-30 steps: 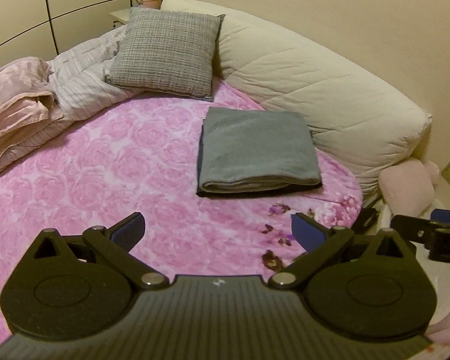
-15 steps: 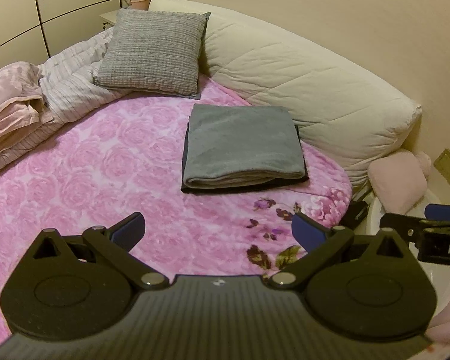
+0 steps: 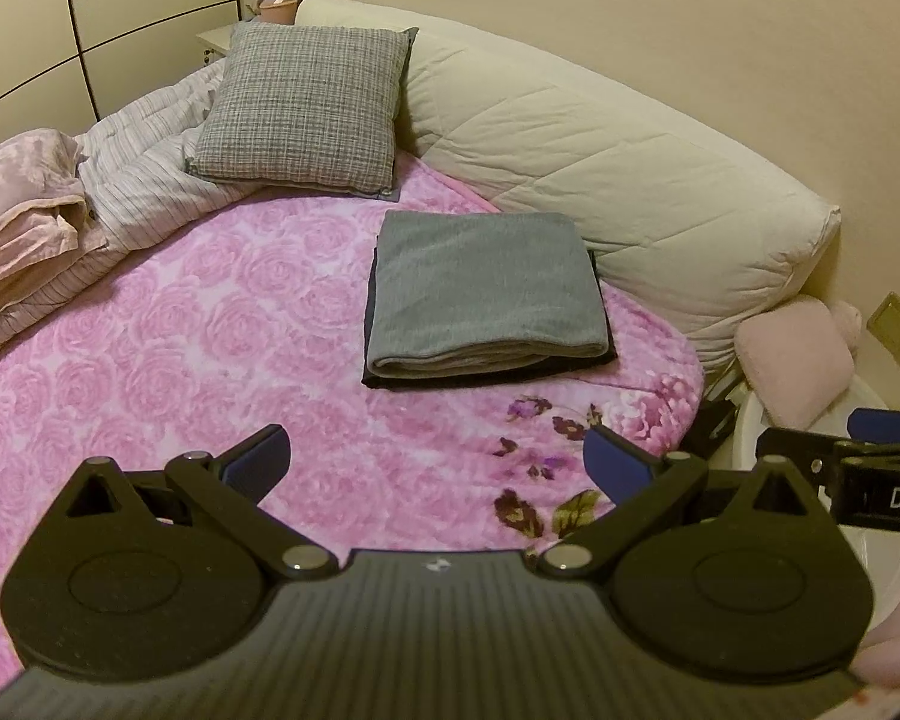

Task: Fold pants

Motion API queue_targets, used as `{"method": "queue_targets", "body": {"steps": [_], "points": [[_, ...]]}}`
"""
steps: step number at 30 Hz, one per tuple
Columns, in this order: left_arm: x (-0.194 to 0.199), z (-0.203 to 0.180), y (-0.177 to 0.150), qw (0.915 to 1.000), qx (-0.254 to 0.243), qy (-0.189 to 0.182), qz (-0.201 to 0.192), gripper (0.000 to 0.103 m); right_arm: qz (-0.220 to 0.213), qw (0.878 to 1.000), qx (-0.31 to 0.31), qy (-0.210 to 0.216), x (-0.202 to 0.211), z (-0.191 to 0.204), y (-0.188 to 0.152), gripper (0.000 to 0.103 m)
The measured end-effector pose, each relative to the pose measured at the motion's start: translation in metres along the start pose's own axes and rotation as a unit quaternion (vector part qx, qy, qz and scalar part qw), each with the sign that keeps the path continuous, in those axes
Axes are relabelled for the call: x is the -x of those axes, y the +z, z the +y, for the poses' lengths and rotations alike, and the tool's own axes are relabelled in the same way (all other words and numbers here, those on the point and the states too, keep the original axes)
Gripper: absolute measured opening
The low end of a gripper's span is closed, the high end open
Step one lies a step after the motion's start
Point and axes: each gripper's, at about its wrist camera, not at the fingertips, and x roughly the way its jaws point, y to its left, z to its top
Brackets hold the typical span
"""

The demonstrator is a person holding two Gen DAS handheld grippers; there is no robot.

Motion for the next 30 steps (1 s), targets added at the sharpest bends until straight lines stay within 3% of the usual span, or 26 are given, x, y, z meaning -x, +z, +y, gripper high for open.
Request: {"method": "queue_targets", "body": {"steps": [30], "points": [[0.0051,-0.0014,-0.0047,0.9999,-0.015,0.001,-0.003,0.102,-0.012,1.000,0.016,0.000,0.0014,0.0061,0.0037,0.088]]}}
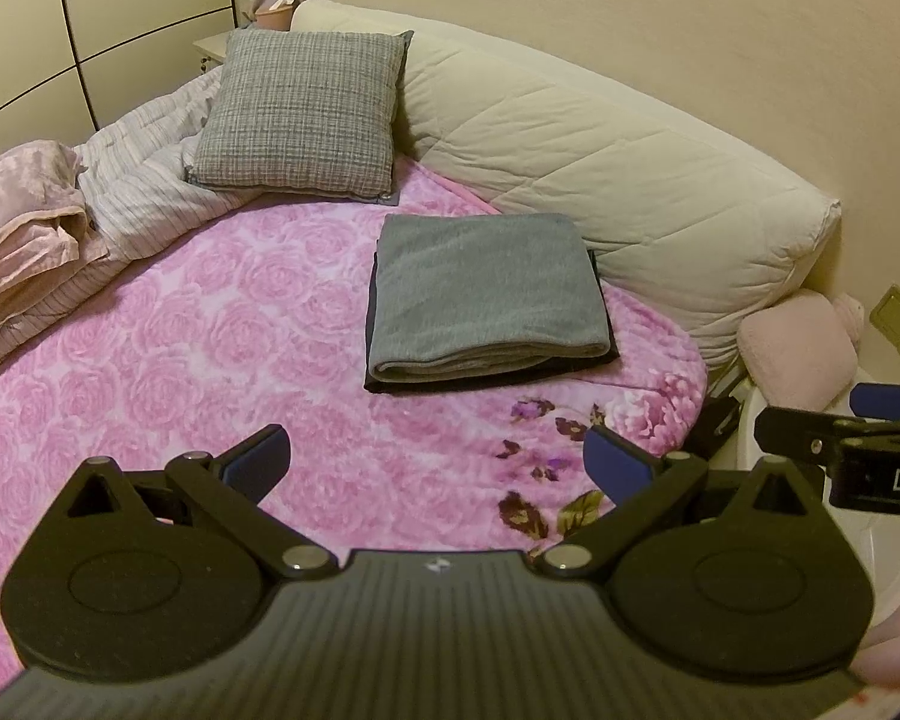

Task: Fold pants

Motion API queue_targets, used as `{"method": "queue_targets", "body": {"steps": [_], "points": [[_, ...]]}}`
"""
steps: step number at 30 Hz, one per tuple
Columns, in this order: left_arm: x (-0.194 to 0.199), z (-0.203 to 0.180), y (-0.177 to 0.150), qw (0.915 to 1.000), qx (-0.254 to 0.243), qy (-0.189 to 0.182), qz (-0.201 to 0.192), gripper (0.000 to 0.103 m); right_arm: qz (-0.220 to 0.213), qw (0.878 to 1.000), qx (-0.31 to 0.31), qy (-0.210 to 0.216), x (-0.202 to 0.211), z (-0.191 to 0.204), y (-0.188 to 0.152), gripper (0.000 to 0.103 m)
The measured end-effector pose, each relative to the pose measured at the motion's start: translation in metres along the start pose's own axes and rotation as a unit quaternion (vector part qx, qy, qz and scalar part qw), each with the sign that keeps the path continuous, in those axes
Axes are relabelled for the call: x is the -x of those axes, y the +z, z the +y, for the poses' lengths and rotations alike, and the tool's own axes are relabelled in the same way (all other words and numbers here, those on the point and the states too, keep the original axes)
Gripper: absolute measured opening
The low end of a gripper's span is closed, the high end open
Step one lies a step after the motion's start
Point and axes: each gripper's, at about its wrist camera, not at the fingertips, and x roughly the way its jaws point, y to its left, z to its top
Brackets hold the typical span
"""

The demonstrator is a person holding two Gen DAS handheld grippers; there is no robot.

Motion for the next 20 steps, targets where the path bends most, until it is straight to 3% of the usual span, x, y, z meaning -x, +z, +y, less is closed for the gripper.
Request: {"method": "queue_targets", "body": {"steps": [20], "points": [[0.008,-0.016,-0.001,0.9997,-0.016,-0.003,-0.020,0.102,-0.004,1.000,0.004,0.002,0.002,-0.003,0.001,0.088]]}}
